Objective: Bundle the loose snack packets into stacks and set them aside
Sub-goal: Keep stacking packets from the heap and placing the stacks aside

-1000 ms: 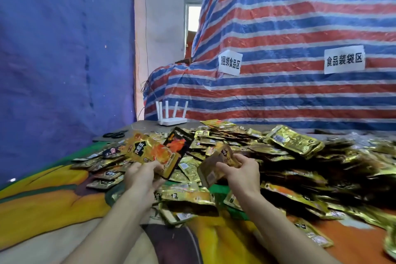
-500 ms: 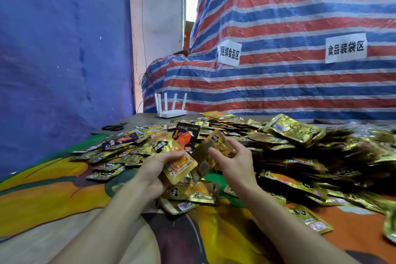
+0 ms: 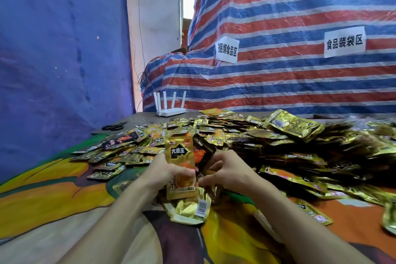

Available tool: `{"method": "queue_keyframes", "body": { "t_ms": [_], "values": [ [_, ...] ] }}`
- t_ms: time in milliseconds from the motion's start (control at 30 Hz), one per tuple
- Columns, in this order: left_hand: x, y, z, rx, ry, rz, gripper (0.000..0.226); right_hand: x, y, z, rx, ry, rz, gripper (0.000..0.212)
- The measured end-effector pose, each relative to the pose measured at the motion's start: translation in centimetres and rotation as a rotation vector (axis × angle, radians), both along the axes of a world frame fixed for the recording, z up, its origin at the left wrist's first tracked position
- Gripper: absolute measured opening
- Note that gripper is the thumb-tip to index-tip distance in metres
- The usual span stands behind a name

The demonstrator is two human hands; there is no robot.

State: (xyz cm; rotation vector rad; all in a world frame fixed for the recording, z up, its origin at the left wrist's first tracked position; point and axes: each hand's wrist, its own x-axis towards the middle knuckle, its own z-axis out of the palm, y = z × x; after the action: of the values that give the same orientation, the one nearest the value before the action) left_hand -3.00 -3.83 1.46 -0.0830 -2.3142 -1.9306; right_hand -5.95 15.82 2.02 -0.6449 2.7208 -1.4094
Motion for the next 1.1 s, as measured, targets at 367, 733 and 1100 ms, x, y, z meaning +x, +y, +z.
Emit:
{"method": "queue_keyframes", "body": {
  "t_ms": [367,733,1100],
  "values": [
    [0.9,0.8,0.7,0.225,0.226,-0.005,0.025,0.0,1.8,1.5,-0.725,0.12,-0.204,0.032],
    [0.3,4.2,-1.3,-0.001,0.262,-0.13,0.069,1.9,-1.0,1.9,-0.857,0.205,-0.107,0.037],
    [1.8,5.6,-0.6,-0.257,0.303,0.174,0.105,3.2,-4.5,-0.1,-0.658,0.18,-0.157,0.076]
  ]
}}
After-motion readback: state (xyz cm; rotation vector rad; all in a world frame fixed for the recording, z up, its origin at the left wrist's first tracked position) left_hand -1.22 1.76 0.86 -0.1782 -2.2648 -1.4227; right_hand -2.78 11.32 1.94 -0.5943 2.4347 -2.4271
